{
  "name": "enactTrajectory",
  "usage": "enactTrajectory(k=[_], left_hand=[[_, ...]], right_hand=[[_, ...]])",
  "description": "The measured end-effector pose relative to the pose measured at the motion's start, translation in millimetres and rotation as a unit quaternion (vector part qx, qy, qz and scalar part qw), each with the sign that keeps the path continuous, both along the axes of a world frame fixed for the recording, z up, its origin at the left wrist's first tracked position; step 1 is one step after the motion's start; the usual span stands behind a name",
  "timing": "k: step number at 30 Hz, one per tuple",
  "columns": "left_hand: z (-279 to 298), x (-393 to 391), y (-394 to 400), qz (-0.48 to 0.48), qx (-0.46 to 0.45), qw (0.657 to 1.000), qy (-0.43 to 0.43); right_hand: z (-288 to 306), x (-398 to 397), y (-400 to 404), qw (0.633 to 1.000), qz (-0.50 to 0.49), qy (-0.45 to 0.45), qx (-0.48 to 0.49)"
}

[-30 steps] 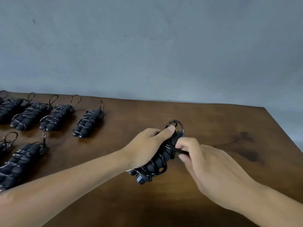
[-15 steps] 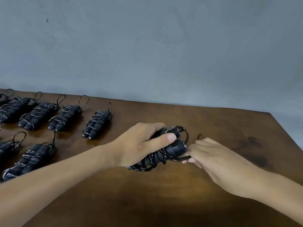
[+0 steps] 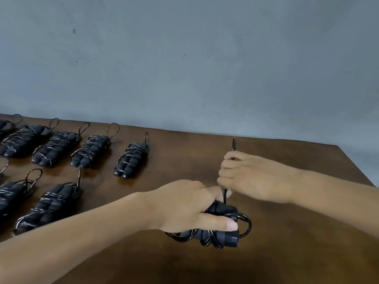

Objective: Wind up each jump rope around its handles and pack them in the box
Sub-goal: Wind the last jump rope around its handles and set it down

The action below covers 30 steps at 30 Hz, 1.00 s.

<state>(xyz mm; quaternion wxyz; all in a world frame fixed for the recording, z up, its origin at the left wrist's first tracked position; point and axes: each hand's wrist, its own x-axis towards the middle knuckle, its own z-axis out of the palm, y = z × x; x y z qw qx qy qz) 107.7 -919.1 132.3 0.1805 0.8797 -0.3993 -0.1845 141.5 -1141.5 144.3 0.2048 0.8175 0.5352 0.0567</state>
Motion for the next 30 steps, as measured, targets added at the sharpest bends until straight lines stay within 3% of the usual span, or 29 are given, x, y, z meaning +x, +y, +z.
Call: enactTrajectory(k=[5,11,19,24,30], left_hand=[[-11.5,-1.1,11.7,0.028,0.014,1.000,-0.005],[-25.3,0.5,20.1,0.069,0.001,0.997,0.036],[-38.9,11.6,13.3,0.128,-0.113,0.978,0.117],[-49.7,15.3,14.1,0.187,-0.197,0.954,0.128],[-56.1,17.4,6.8,0.257,-0.215,0.938,0.094]], right_hand=[[11.2,9.5,30.7,0.999,-0.005,-0.035,0.010],[21.4,3.0,50.3,0.999,-0.039,0.015,0.028],[35.8,-31.8,67.9,0.990,-0.137,0.042,0.005],[25.9,-53.5,62.7,0.985,-0.148,-0.017,0.090],[-6.5,-66.0,59.8,0.974,-0.156,-0.102,0.130]])
